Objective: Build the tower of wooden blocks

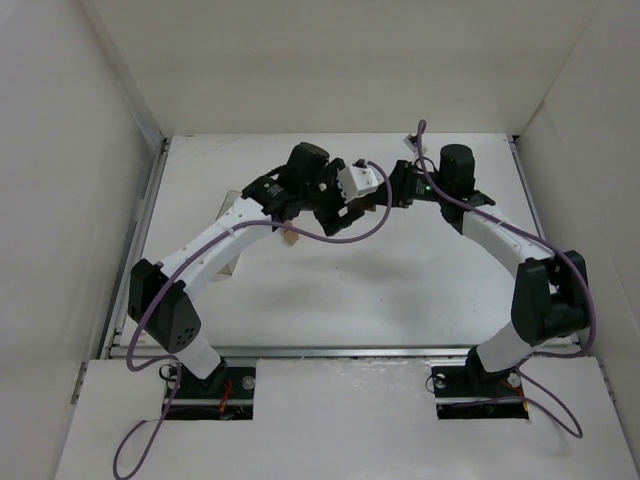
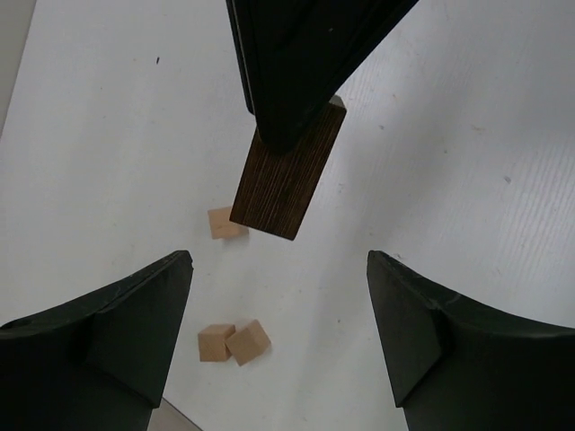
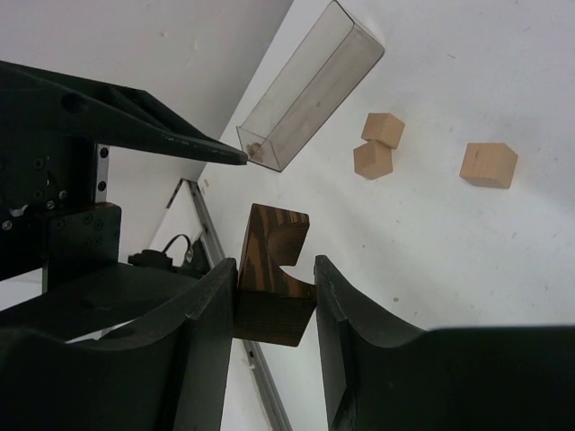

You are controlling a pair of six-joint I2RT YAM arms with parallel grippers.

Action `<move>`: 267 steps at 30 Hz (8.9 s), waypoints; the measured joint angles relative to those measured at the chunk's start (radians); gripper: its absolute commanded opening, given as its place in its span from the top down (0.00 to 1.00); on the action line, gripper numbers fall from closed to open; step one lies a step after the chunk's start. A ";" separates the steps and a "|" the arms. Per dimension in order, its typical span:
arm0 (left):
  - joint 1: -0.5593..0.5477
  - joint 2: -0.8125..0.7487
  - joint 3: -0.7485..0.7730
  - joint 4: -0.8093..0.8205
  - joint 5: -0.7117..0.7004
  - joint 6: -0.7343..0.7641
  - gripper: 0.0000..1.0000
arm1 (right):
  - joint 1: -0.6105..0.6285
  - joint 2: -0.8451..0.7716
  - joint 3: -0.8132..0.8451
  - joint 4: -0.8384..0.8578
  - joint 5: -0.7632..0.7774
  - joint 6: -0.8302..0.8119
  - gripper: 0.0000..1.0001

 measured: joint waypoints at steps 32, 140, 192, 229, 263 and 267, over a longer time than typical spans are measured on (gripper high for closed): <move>-0.021 0.099 -0.001 0.055 -0.051 0.028 1.00 | 0.028 0.000 -0.001 0.023 0.025 0.014 0.00; 0.367 0.031 -0.353 0.192 -0.286 -0.370 0.50 | 0.334 0.318 0.163 -0.668 1.036 -0.127 0.01; 0.307 0.324 -0.116 0.085 -0.263 -0.212 0.53 | 0.360 0.062 0.074 -0.576 0.897 -0.260 0.01; 0.304 0.303 -0.174 0.019 -0.190 -0.027 0.58 | 0.360 0.062 0.074 -0.577 0.897 -0.265 0.01; 0.162 0.338 0.233 -0.113 -0.109 0.059 1.00 | 0.090 -0.106 -0.001 -0.572 0.864 -0.319 0.01; 0.042 0.344 0.234 -0.157 -0.060 0.088 1.00 | 0.041 -0.156 -0.046 -0.576 0.849 -0.332 0.00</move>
